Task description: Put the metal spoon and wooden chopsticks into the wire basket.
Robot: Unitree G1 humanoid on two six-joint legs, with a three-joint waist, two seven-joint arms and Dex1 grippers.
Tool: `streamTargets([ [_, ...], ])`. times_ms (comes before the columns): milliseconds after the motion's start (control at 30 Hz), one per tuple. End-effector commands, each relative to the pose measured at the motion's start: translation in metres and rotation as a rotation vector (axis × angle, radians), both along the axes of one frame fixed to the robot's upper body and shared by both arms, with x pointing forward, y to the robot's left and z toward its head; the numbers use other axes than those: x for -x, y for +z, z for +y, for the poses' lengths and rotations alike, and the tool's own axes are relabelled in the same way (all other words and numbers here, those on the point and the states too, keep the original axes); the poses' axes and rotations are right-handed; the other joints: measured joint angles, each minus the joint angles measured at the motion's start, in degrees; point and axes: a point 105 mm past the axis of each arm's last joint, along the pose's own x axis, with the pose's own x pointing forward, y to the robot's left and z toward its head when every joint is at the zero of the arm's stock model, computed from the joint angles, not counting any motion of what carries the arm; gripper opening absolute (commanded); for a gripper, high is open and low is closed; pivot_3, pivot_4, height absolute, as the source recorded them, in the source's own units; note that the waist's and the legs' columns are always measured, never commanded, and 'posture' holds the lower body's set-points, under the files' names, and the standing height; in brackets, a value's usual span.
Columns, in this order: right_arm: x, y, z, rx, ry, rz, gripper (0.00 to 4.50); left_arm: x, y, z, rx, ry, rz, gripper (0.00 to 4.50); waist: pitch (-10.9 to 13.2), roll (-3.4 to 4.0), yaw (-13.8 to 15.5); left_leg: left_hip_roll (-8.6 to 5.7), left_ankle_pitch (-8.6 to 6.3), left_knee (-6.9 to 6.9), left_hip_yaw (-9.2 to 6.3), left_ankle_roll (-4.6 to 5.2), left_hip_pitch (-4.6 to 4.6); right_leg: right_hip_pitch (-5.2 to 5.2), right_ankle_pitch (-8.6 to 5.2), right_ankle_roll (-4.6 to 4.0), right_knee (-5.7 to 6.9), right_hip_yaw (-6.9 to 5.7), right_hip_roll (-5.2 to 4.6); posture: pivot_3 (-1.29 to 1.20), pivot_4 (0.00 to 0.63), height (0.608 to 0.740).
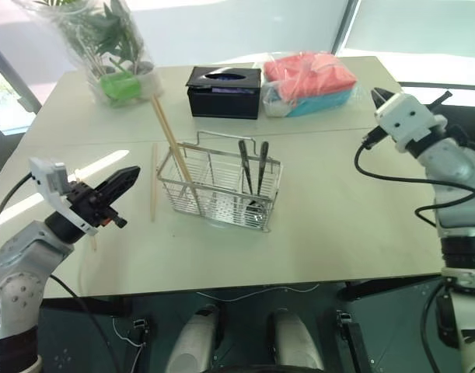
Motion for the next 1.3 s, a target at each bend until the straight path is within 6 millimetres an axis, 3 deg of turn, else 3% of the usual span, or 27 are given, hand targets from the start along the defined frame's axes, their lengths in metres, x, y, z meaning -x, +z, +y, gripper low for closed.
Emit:
streamTargets([
  [33,0.007,0.006,-0.008,-0.135,-0.034,-0.054,0.05,-0.001,0.009,0.012,-0.036,0.106,-0.071,0.00,0.0,0.00,0.1,0.00,0.00,0.00,0.00,0.00,0.00,0.00,0.00,0.00,0.00,0.00,0.00,0.00,0.150,0.740],
  [233,0.012,-0.027,-0.007,-0.311,-0.051,0.020,0.05,-0.008,-0.004,0.023,-0.075,0.255,-0.075,0.00,0.0,-0.01,0.2,-0.02,0.00,0.02,-0.01,0.01,0.01,0.06,0.00,0.00,-0.01,-0.04,0.02,0.00,0.150,0.740],
  [400,0.021,-0.033,-0.004,-0.455,-0.002,0.110,0.05,-0.012,-0.014,0.025,-0.099,0.344,-0.066,0.00,0.0,-0.01,0.2,-0.03,0.00,0.02,-0.02,0.00,0.01,0.06,0.00,0.01,0.00,-0.04,0.03,0.00,0.150,0.740],
  [533,0.038,-0.014,0.000,-0.536,0.091,0.250,0.05,-0.016,-0.026,0.028,-0.113,0.419,-0.048,0.00,0.0,-0.01,0.3,-0.03,-0.01,0.03,-0.04,0.01,-0.01,0.06,0.00,0.01,-0.02,-0.07,0.01,0.00,0.150,0.740],
  [733,0.093,0.004,0.049,-0.501,0.420,0.637,0.05,-0.028,-0.047,0.030,-0.144,0.488,0.001,0.00,0.0,-0.07,0.3,0.03,-0.09,0.03,-0.08,-0.06,-0.02,0.11,-0.02,0.03,-0.09,-0.15,-0.06,0.00,0.150,0.740],
  [867,0.132,0.032,0.079,-0.410,0.633,0.790,0.05,-0.042,-0.063,0.031,-0.182,0.547,0.036,0.00,0.0,-0.14,0.3,0.05,-0.13,0.04,-0.03,-0.05,-0.10,0.11,-0.03,0.02,-0.19,-0.18,-0.12,0.00,0.150,0.740],
  [1000,0.140,0.061,0.093,-0.368,0.723,0.764,0.05,-0.052,-0.074,0.030,-0.224,0.576,0.069,0.00,-0.1,-0.26,0.2,0.10,-0.19,0.03,-0.04,0.01,-0.15,0.21,-0.03,0.01,-0.49,-0.30,-0.14,0.00,0.150,0.740],
  [1133,0.142,0.078,0.101,-0.325,0.750,0.746,0.05,-0.058,-0.072,0.029,-0.230,0.589,0.070,0.00,-0.1,-0.25,0.2,0.07,-0.25,0.02,-0.07,0.11,-0.41,0.15,0.00,0.00,-0.84,-0.35,-0.17,0.00,0.150,0.740],
  [1233,0.141,0.083,0.103,-0.305,0.752,0.743,0.00,-0.060,-0.066,0.027,-0.214,0.586,0.059,0.73,-0.1,-0.27,0.4,0.00,-0.27,0.04,-0.04,0.15,-0.83,-0.20,0.12,0.20,-0.92,-0.34,-0.20,0.00,0.150,0.740],
  [1300,0.139,0.083,0.104,-0.304,0.755,0.744,0.00,-0.060,-0.059,0.027,-0.212,0.585,0.039,1.73,-0.1,-0.27,0.4,0.00,-0.25,0.11,-0.04,0.16,-1.05,-0.40,0.25,0.42,-0.93,-0.34,-0.17,0.00,0.150,0.740],
])
